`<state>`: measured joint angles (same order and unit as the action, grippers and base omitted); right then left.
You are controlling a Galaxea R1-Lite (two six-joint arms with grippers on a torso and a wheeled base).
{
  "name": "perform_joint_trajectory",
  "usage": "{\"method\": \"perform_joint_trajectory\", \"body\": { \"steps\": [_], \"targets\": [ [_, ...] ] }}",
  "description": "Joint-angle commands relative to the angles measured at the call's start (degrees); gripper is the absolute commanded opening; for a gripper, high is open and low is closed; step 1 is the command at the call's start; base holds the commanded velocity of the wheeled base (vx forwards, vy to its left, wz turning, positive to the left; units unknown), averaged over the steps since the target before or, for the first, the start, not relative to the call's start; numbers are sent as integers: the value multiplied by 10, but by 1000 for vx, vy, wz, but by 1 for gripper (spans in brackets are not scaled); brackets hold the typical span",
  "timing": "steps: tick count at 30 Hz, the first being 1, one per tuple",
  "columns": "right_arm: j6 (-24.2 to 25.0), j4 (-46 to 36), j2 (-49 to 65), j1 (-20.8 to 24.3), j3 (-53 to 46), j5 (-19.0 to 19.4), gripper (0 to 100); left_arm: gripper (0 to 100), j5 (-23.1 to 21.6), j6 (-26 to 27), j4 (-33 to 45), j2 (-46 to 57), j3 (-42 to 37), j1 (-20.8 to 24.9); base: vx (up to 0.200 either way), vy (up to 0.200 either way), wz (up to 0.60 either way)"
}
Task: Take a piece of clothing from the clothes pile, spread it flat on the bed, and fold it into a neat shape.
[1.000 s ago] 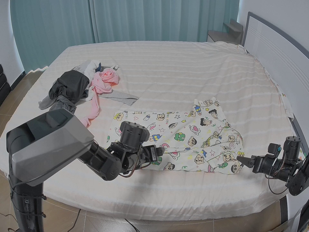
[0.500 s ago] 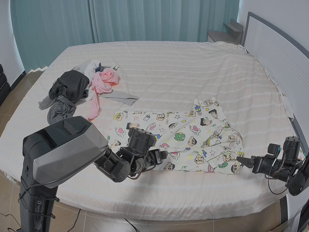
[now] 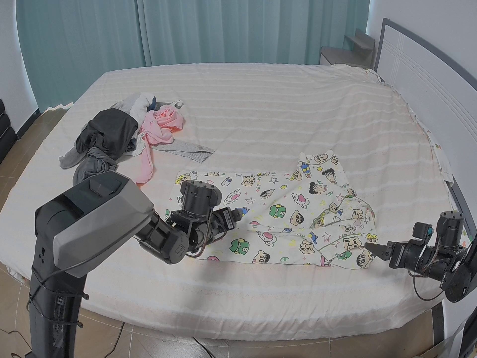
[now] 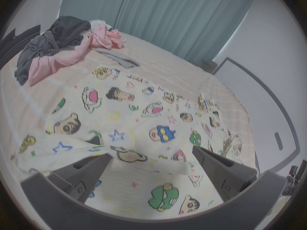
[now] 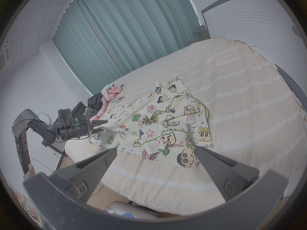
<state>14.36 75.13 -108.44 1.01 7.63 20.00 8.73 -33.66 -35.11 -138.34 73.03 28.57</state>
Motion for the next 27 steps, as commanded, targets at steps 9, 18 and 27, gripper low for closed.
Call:
{"method": "perform_joint_trajectory", "body": {
  "steps": [9, 18, 27],
  "targets": [
    [-1, 1, -8, 0, 0, 0, 100, 100, 16, 67, 0, -1, 17, -47, 0, 0, 0],
    [0, 1, -7, 0, -1, 0, 100, 100, 15, 98, 49, 25, 9, -54, 0, 0, 0],
    [2, 1, -7, 0, -1, 0, 100, 100, 16, 118, 73, 42, -21, -74, 0, 0, 0]
  ]
}}
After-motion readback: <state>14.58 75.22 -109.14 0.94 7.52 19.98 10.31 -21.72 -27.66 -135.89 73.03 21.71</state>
